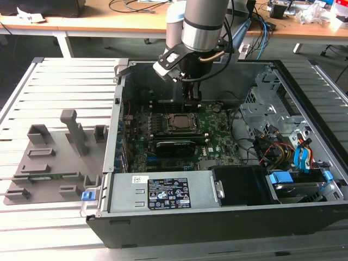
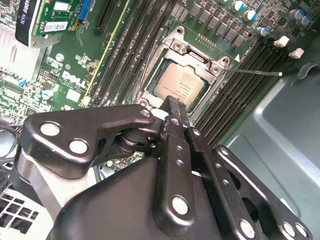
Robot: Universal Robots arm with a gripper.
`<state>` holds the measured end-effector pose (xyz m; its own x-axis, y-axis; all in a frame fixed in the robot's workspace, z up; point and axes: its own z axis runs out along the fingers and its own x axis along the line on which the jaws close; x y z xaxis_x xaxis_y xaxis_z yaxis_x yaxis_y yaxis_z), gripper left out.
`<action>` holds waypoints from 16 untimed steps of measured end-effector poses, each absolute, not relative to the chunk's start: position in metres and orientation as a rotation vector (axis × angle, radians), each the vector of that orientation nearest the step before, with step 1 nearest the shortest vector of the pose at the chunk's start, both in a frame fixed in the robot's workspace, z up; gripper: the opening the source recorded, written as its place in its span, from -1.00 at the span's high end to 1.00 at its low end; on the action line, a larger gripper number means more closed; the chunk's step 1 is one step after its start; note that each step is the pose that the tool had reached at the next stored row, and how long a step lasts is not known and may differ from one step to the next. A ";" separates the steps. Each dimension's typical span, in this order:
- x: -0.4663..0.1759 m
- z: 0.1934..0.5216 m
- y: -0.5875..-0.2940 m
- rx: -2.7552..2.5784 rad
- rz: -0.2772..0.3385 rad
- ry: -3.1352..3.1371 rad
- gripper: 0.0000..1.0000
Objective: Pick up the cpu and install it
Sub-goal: 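Close the cpu cover, then install the first cpu locking lever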
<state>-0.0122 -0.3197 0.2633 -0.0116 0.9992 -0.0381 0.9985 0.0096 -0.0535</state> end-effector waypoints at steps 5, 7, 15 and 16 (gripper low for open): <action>-0.012 0.263 -0.320 -2.201 0.101 -2.224 0.79; -0.012 0.263 -0.320 -2.201 0.101 -2.224 0.79; -0.012 0.263 -0.320 -1.963 0.102 -2.445 0.79; -0.012 0.263 -0.320 -1.948 0.102 -2.457 0.79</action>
